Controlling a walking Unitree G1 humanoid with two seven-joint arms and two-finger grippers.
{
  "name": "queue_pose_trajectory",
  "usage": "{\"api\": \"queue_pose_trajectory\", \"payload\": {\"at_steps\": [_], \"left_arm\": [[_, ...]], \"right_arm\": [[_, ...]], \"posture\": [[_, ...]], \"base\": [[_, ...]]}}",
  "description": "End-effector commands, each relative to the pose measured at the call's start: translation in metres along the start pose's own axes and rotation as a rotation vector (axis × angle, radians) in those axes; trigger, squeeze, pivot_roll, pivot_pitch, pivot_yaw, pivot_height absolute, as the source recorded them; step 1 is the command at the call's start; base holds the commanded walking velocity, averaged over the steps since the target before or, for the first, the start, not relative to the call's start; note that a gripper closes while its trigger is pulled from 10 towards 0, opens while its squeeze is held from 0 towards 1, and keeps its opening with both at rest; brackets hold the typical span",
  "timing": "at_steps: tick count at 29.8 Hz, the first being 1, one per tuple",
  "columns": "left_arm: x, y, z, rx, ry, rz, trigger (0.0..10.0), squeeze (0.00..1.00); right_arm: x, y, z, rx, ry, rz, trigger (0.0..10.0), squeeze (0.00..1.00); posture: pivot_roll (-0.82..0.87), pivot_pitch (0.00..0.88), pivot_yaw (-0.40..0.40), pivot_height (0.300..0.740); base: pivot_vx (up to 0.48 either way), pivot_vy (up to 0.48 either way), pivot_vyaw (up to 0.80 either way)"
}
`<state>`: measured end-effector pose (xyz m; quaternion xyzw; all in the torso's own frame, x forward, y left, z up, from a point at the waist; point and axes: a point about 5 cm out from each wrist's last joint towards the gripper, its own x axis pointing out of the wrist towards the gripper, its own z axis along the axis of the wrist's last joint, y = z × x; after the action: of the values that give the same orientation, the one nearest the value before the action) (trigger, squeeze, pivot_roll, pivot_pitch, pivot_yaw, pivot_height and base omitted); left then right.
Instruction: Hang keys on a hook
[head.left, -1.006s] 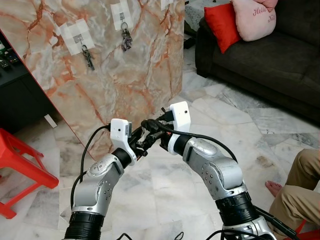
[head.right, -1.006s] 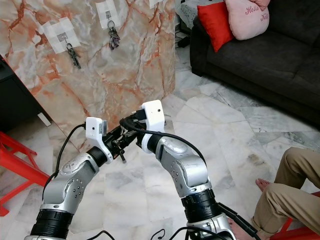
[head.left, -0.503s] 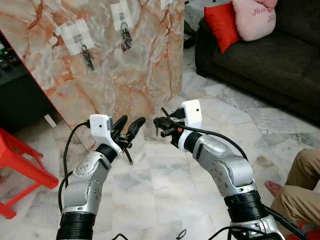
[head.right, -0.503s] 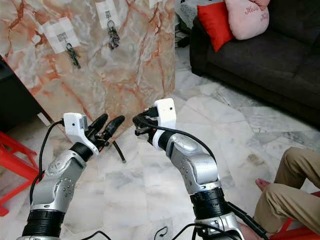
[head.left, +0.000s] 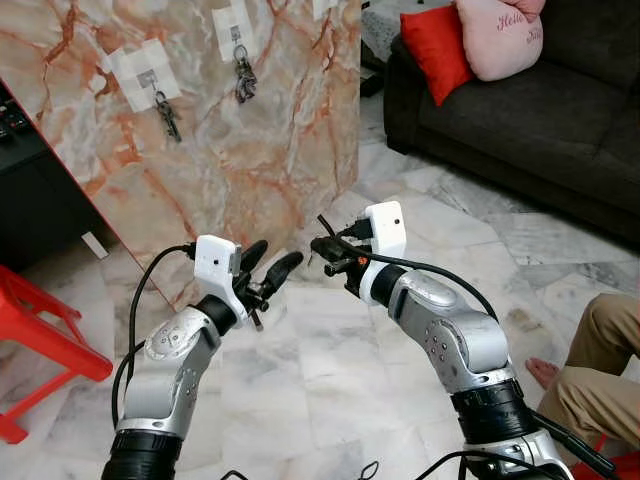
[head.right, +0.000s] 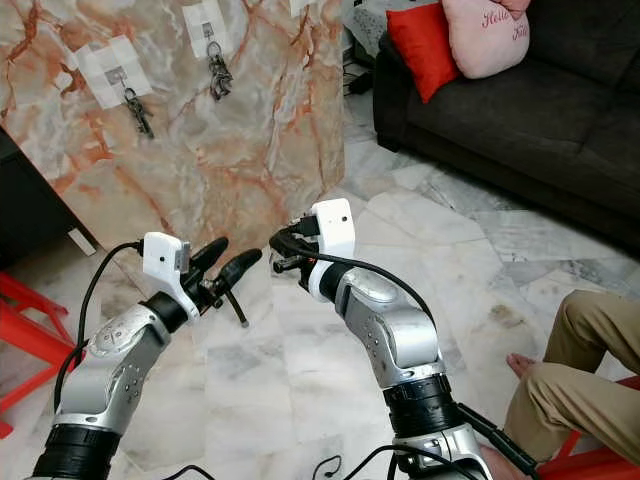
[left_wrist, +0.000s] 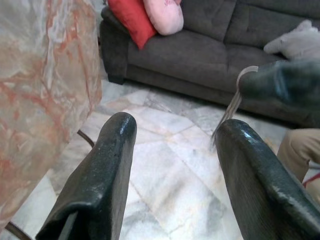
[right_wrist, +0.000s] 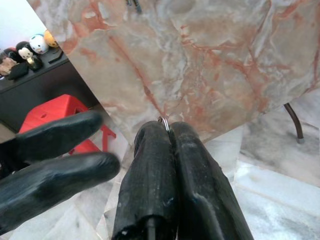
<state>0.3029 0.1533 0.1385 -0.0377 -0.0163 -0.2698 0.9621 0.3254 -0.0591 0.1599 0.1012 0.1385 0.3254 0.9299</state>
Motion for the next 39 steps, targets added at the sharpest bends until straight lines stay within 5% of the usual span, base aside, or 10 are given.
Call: {"api": "queue_pose_trajectory", "payload": {"at_steps": [1, 15, 39], "left_arm": [[-0.001, -0.002, 0.003, 0.026, -0.003, -0.028, 10.0, 0.00], [0.008, -0.021, 0.001, 0.050, 0.017, -0.120, 10.0, 0.00], [0.013, -0.018, -0.001, 0.064, 0.028, -0.059, 10.0, 0.00]], "right_arm": [[0.001, -0.002, 0.003, -0.002, -0.003, -0.011, 10.0, 0.00], [0.010, 0.013, -0.010, 0.027, 0.028, 0.039, 10.0, 0.00], [0.019, 0.032, -0.005, 0.044, 0.012, 0.101, 10.0, 0.00]], "posture": [[-0.07, 0.095, -0.003, 0.740], [-0.06, 0.093, -0.005, 0.740], [-0.07, 0.094, -0.010, 0.740]], "base": [[0.000, 0.000, 0.00], [0.000, 0.000, 0.00], [0.000, 0.000, 0.00]]}}
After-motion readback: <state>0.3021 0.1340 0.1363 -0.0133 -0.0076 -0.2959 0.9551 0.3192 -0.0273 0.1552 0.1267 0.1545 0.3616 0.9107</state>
